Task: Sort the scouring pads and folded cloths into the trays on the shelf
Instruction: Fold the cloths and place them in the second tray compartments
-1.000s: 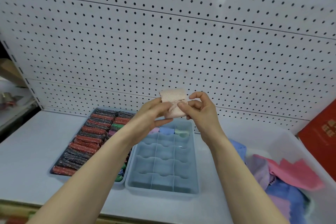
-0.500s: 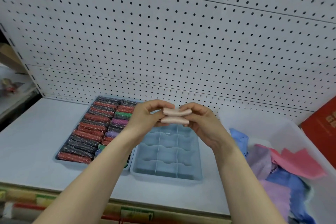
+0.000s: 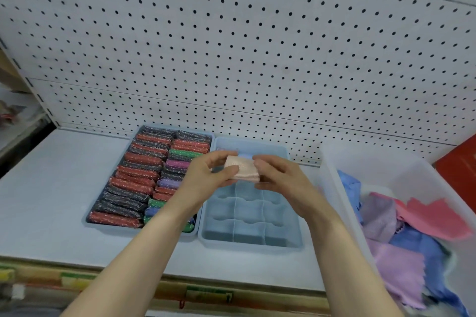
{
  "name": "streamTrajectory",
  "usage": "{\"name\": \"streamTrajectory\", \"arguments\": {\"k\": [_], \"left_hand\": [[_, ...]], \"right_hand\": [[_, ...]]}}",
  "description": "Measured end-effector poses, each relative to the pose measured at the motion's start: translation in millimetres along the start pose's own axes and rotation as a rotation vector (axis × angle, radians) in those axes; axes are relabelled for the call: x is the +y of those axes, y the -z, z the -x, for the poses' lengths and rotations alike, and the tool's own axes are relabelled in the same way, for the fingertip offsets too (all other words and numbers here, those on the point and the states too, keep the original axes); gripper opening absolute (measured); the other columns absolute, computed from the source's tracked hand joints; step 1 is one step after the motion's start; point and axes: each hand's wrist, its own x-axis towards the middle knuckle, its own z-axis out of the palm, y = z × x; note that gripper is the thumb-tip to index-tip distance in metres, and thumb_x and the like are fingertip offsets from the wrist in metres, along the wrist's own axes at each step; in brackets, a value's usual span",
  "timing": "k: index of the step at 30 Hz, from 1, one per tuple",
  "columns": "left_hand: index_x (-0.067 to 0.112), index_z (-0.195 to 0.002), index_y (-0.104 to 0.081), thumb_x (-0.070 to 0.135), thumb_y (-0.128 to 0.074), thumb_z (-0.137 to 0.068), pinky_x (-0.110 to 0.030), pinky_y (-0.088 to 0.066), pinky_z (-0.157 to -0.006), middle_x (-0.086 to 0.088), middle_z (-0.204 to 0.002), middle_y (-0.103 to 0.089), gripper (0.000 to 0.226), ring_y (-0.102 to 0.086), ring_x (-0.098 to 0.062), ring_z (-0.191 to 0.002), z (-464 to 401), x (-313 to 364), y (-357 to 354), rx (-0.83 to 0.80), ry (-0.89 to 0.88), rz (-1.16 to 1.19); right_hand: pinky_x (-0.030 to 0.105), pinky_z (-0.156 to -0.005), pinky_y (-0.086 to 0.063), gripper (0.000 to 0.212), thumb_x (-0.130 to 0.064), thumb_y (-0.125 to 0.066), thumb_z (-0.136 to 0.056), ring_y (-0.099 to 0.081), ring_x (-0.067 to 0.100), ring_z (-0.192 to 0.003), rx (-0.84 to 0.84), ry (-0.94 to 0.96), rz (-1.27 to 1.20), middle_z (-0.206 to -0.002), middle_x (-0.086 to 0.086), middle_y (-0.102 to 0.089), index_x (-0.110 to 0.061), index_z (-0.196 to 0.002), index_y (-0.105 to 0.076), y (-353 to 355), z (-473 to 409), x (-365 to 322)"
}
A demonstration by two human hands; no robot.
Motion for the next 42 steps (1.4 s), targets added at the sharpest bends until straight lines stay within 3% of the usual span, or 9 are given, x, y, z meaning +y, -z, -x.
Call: {"name": "streamTrajectory", "arguments": {"k": [4,10,13,16,18,20,25,32,42], "left_hand": [[0.011,-0.108,-0.069,-0.003,-0.067,-0.086,-0.028,-0.059,-0.075,-0.010,-0.108,-0.068,0.027,-0.068,-0.024,-0.099,-4,-13,13,-0.007,0.020,-0.078],[0.019,-0.111,-0.068,0.001,-0.069,-0.086,-0.034,-0.059,-0.080,-0.004,-0.106,-0.070,0.031,-0.071,-0.022,-0.095,-15,-35,33,-0.053,0.003,-0.286],[0.027,-0.116,-0.066,0.011,-0.072,-0.085,-0.027,-0.054,-0.091,0.010,-0.109,-0.070,0.036,-0.066,-0.004,-0.099,-23,-40,42,-0.015,-0.134,-0.586],[0.023,-0.125,-0.064,0.016,-0.071,-0.086,-0.026,-0.044,-0.097,0.006,-0.117,-0.065,0.040,-0.058,-0.012,-0.109,-35,-43,52,0.052,-0.320,-0.957],[0.018,-0.124,-0.066,0.013,-0.073,-0.083,-0.030,-0.041,-0.099,0.002,-0.119,-0.064,0.042,-0.053,-0.019,-0.112,-44,-46,55,0.026,-0.403,-1.091],[0.013,-0.117,-0.069,0.010,-0.078,-0.076,-0.039,-0.049,-0.095,-0.002,-0.113,-0.066,0.042,-0.055,-0.024,-0.106,-51,-51,55,0.005,-0.443,-1.161],[0.005,-0.103,-0.073,0.009,-0.081,-0.071,-0.039,-0.053,-0.086,-0.005,-0.106,-0.067,0.033,-0.057,-0.026,-0.098,-53,-60,57,0.058,-0.483,-1.202],[0.005,-0.104,-0.073,0.006,-0.079,-0.073,-0.037,-0.053,-0.087,-0.004,-0.106,-0.067,0.032,-0.059,-0.025,-0.100,-51,-59,55,0.075,-0.471,-1.165],[0.006,-0.105,-0.073,0.006,-0.075,-0.077,-0.033,-0.050,-0.090,-0.003,-0.108,-0.066,0.028,-0.057,-0.023,-0.102,-50,-61,56,0.080,-0.452,-1.138]], "right_hand": [[0.030,-0.080,-0.059,0.021,0.003,-0.067,-0.086,-0.066,0.018,-0.081,-0.022,-0.059,0.007,-0.088,0.008,-0.070,-0.011,-0.101,-0.071,-7,-8,14],[0.028,-0.077,-0.050,0.017,-0.007,-0.075,-0.083,-0.063,0.012,-0.081,-0.114,-0.115,0.210,-0.086,0.000,-0.071,-0.019,-0.094,-0.073,-17,-26,33],[0.029,-0.072,-0.045,0.016,-0.006,-0.074,-0.083,-0.058,0.010,-0.071,0.044,-0.098,0.295,-0.077,-0.006,-0.067,-0.022,-0.086,-0.070,-14,-48,42],[0.022,-0.066,-0.043,0.019,-0.010,-0.071,-0.082,-0.055,0.008,-0.062,0.257,-0.042,0.528,-0.073,-0.008,-0.064,-0.028,-0.083,-0.065,-7,-73,49],[0.015,-0.061,-0.040,0.016,-0.011,-0.070,-0.081,-0.056,0.008,-0.064,0.265,0.003,0.707,-0.074,-0.007,-0.065,-0.026,-0.086,-0.067,-10,-87,52],[0.023,-0.063,-0.041,0.014,-0.012,-0.070,-0.078,-0.060,0.019,-0.072,0.239,0.078,0.860,-0.075,-0.001,-0.068,-0.023,-0.086,-0.070,-18,-100,60],[0.038,-0.071,-0.049,0.014,-0.019,-0.071,-0.078,-0.056,0.027,-0.087,0.172,0.145,1.008,-0.081,0.002,-0.070,-0.023,-0.091,-0.071,-37,-116,71],[0.034,-0.075,-0.046,0.024,-0.026,-0.067,-0.084,-0.050,0.024,-0.103,0.044,0.073,1.167,-0.095,0.003,-0.068,-0.030,-0.108,-0.068,-39,-119,65],[0.028,-0.066,-0.032,0.015,-0.031,-0.063,-0.089,-0.053,0.025,-0.105,0.074,0.030,1.308,-0.093,0.008,-0.063,-0.026,-0.101,-0.070,-53,-125,64]]}}
